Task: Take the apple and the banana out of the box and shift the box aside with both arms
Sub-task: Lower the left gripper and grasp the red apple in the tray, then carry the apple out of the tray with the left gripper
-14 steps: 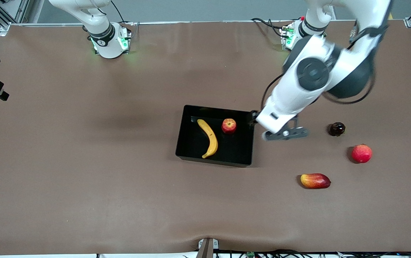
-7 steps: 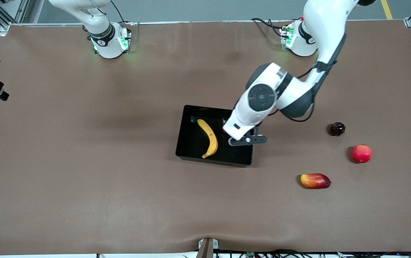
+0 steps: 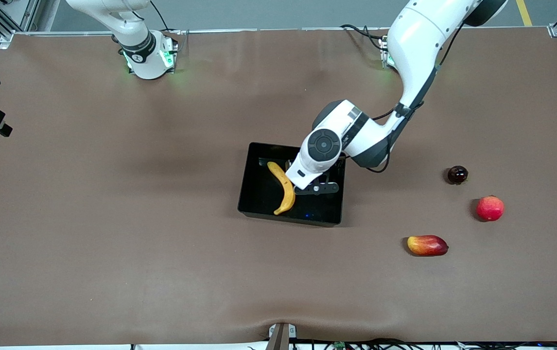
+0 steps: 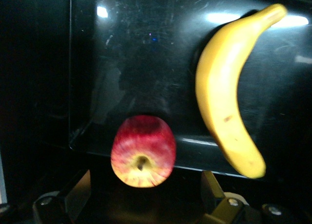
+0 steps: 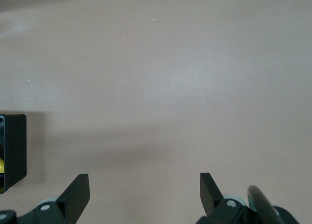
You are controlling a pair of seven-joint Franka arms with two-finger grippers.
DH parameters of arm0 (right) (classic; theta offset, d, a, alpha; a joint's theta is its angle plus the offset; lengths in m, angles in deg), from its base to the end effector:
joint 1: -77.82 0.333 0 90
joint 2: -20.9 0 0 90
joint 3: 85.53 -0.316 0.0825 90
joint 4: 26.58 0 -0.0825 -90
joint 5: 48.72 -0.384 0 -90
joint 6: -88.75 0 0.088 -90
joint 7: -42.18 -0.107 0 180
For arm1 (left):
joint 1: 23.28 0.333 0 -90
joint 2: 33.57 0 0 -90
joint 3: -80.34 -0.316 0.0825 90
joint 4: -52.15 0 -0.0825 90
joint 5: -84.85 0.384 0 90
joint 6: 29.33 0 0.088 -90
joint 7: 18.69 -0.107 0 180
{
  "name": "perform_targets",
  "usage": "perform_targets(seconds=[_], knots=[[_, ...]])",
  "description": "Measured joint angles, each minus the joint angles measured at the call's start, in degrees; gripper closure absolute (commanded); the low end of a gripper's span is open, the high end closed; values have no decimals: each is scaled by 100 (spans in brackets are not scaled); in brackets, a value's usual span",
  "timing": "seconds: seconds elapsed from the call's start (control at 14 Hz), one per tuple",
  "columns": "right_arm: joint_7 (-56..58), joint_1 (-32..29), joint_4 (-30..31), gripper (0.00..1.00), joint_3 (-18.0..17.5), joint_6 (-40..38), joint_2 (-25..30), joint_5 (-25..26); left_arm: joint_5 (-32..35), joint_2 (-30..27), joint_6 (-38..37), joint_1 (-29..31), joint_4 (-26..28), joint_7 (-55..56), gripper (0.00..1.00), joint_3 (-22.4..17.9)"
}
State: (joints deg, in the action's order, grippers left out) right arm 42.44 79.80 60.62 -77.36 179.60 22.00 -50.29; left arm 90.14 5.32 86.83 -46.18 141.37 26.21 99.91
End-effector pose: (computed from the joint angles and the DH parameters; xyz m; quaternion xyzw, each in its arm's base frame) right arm 0.5475 -0.0574 0.6595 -0.9977 0.0514 -0.0421 0.0127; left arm 0.5277 -0.4328 0.2527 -0.9938 -0.0233 0.1086 0.0082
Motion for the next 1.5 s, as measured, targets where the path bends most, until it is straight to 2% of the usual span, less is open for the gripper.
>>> perform_targets(seconds=[0.36,0.43,0.5,0.57,0.64,0.86,0.93,1.21,1.5], knots=[[0,0,0,0,0,0,-4,0,270,329,186,-8,29,256,0,-10],[0,0,0,0,0,0,-4,0,270,372,220,-11,29,263,7,-10],[0,0,0,0,0,0,-4,0,270,399,271,-16,29,285,17,-10],[0,0,0,0,0,0,-4,0,270,412,304,-23,29,321,33,-10],[0,0,0,0,0,0,-4,0,270,413,314,-33,28,352,43,-9],[0,0,0,0,0,0,-4,0,271,407,323,-78,1,361,96,-6],[0,0,0,0,0,0,-4,0,271,407,323,-91,-17,362,100,-6],[0,0,0,0,0,-4,-12,0,460,359,350,-82,-222,361,100,-17],[1,2,1,0,-17,-13,-165,-4,705,-189,349,279,-506,362,100,-65]])
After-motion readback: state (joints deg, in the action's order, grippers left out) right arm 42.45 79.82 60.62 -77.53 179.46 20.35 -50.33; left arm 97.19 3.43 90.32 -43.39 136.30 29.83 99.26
